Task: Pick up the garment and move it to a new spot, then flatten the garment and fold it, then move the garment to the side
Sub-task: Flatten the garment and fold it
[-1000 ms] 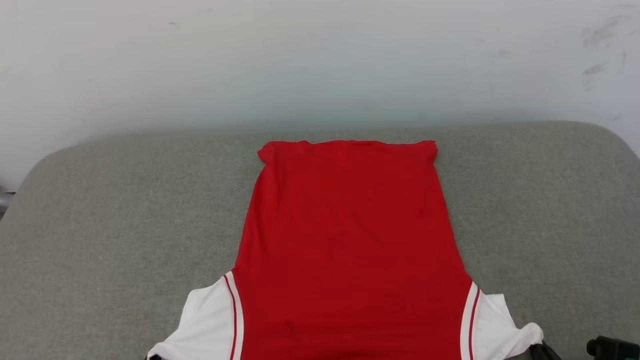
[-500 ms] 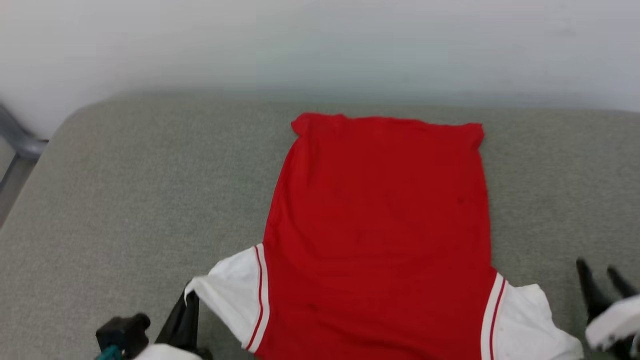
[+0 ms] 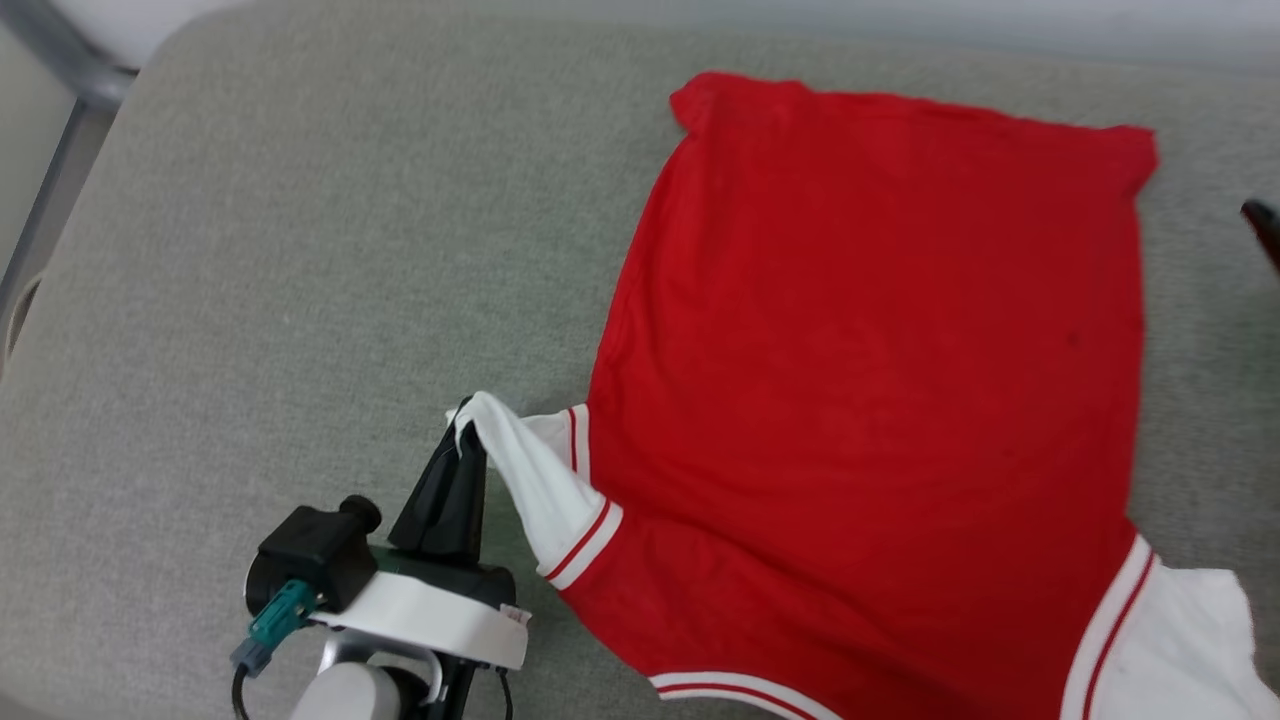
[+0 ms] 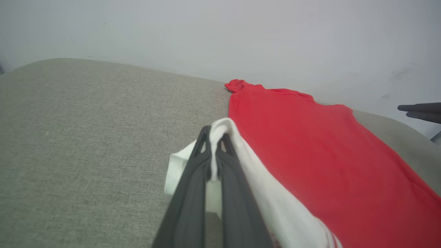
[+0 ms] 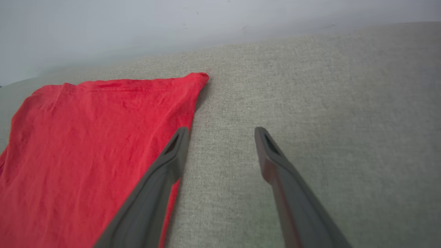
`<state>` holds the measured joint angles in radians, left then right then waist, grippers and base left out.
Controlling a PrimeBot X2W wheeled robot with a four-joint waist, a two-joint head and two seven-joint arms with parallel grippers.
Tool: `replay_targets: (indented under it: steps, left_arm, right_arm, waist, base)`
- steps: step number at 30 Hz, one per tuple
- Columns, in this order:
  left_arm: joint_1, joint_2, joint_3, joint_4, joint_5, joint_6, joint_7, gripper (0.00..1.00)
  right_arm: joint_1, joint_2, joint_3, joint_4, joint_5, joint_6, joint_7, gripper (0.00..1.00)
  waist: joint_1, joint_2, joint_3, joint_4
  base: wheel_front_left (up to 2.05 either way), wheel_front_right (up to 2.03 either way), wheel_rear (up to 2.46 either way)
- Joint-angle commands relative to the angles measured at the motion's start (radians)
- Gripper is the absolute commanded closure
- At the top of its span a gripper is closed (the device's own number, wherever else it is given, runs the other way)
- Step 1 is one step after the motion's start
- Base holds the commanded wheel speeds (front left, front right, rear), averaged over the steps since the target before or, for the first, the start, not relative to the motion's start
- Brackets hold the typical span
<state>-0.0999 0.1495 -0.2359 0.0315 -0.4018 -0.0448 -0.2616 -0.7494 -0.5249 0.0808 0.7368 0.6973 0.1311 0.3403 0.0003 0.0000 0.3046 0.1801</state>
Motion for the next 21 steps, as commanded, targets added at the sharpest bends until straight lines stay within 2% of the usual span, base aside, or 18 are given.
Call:
replay_targets:
  steps: [1,9,15,19,20,21]
  left_arm:
    - [-0.029,-0.008,-0.008,-0.007,0.021,-0.012,-0.005,1.00]
    - [-0.108,-0.058,-0.035,-0.056,0.065,-0.048,-0.005,1.00]
    - [-0.127,-0.078,-0.036,-0.067,0.075,-0.060,-0.005,1.00]
    - [-0.128,-0.087,-0.024,-0.062,0.076,-0.066,-0.005,1.00]
    - [-0.127,-0.088,-0.021,-0.061,0.076,-0.068,-0.005,1.00]
    - [-0.126,-0.090,-0.020,-0.061,0.077,-0.068,-0.005,1.00]
  right_arm:
    - [-0.082,-0.005,0.008,0.030,-0.025,-0.001,0.061,0.00]
    - [-0.353,-0.021,0.042,0.098,-0.149,-0.001,0.249,0.00]
    - [-0.389,0.002,0.062,0.139,-0.174,-0.001,0.302,0.00]
    - [-0.322,0.034,0.091,0.212,-0.169,0.000,0.394,0.00]
    - [-0.308,0.041,0.092,0.227,-0.161,0.000,0.412,0.15]
    - [-0.298,0.044,0.096,0.238,-0.158,0.000,0.430,0.60]
  waist:
    - [-0.0003,0.0000,0.077,0.056]
    - [-0.0003,0.0000,0.224,0.118]
    - [-0.0003,0.0000,0.271,0.132]
    - [-0.0003,0.0000,0.279,0.136]
    - [-0.0003,0.0000,0.279,0.136]
    - [-0.0003,0.0000,0.280,0.136]
  base:
    - [0.00,0.00,0.00]
    - [0.00,0.00,0.00]
    - [0.00,0.00,0.00]
    - [0.00,0.00,0.00]
    - [0.00,0.00,0.00]
    - [0.00,0.00,0.00]
